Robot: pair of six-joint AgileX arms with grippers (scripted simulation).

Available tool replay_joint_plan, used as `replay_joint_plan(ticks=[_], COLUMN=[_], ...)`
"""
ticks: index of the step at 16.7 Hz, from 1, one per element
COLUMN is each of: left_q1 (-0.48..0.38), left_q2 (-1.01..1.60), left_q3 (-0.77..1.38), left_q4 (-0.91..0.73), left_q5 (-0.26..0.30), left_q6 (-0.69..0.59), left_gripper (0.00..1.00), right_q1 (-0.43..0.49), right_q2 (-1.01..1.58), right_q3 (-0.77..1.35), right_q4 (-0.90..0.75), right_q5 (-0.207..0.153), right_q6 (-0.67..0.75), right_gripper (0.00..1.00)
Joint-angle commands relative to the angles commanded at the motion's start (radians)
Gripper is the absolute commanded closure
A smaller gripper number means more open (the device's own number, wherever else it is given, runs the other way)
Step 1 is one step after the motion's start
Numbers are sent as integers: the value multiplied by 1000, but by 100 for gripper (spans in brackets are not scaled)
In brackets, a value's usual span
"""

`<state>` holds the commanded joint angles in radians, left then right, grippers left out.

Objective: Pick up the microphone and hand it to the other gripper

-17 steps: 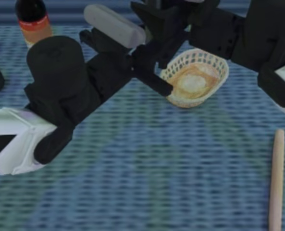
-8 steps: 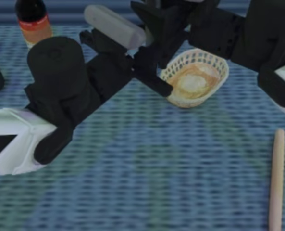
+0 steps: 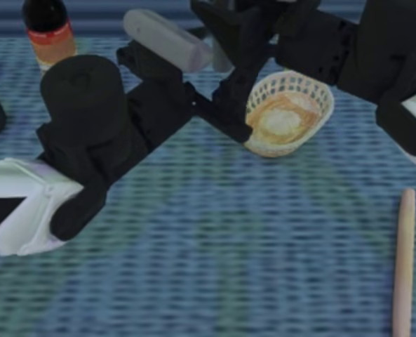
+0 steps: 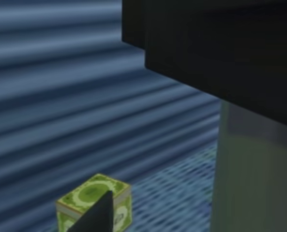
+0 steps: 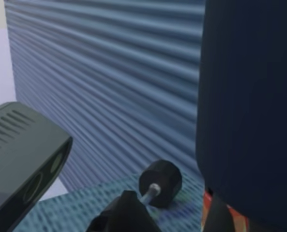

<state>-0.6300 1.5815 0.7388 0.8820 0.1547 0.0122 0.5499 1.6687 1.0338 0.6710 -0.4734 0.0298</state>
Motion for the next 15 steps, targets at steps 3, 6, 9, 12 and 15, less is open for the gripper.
replay_joint_plan(ticks=[3, 6, 9, 12, 15], left_q1=[0, 9, 34, 60, 70], left_q2=[0, -7, -110, -236, -275], left_q3=[0, -25, -113, -220, -257], left_q4=[0, -3, -16, -31, -36], left_q5=[0, 0, 12, 29, 36], left_q6=[0, 3, 3, 2, 2], left_gripper=[0, 0, 0, 0, 0], right_q1=[0, -11, -53, -102, -121], right_q2=[0, -15, -45, -82, -97], right_q3=[0, -1, -36, -73, -88], right_q4=[0, 0, 3, 9, 12], right_q5=[0, -5, -52, -104, -124], right_q6=[0, 0, 4, 6, 7], right_gripper=[100, 100, 100, 100, 100])
